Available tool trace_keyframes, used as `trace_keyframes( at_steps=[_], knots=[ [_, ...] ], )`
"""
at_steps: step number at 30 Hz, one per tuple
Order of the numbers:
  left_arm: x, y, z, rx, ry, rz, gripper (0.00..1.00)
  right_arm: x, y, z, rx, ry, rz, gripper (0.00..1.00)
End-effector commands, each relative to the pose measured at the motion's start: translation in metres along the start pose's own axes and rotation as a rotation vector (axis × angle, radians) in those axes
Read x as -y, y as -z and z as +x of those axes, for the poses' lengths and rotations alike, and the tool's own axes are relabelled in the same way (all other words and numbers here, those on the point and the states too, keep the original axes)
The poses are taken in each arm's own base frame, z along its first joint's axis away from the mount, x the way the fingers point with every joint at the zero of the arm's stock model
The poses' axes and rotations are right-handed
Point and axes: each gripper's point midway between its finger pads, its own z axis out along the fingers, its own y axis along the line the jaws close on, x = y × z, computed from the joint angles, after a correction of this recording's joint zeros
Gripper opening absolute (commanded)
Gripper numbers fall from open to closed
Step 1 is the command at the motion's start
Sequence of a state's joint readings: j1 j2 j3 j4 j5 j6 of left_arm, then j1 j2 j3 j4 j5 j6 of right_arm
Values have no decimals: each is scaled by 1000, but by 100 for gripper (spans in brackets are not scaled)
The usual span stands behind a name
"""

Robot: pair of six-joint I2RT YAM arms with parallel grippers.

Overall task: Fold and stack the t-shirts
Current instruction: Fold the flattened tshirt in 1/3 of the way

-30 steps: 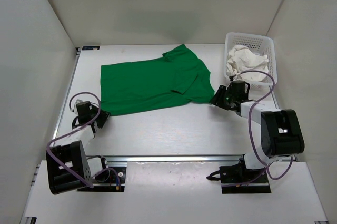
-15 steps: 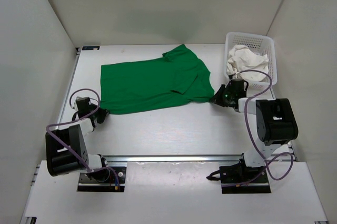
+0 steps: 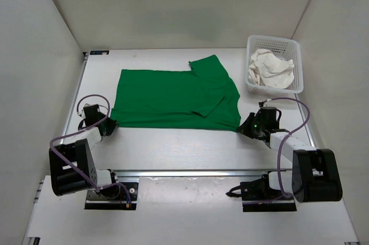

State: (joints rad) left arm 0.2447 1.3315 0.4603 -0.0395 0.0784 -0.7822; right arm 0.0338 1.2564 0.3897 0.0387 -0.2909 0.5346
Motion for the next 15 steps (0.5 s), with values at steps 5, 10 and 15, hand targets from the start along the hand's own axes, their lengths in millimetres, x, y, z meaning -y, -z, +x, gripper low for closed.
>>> trace_keyframes(
  at_steps=[5, 10, 15],
  knots=[
    [-11, 30, 0, 61, -183, -89, 0, 19, 27, 45, -99, 16, 94, 0],
    [-28, 42, 16, 25, -206, -123, 25, 17, 37, 42, -86, 3, 99, 10],
    [6, 55, 8, 37, -265, -43, 63, -7, 49, 16, -47, 32, 31, 36]
  ],
)
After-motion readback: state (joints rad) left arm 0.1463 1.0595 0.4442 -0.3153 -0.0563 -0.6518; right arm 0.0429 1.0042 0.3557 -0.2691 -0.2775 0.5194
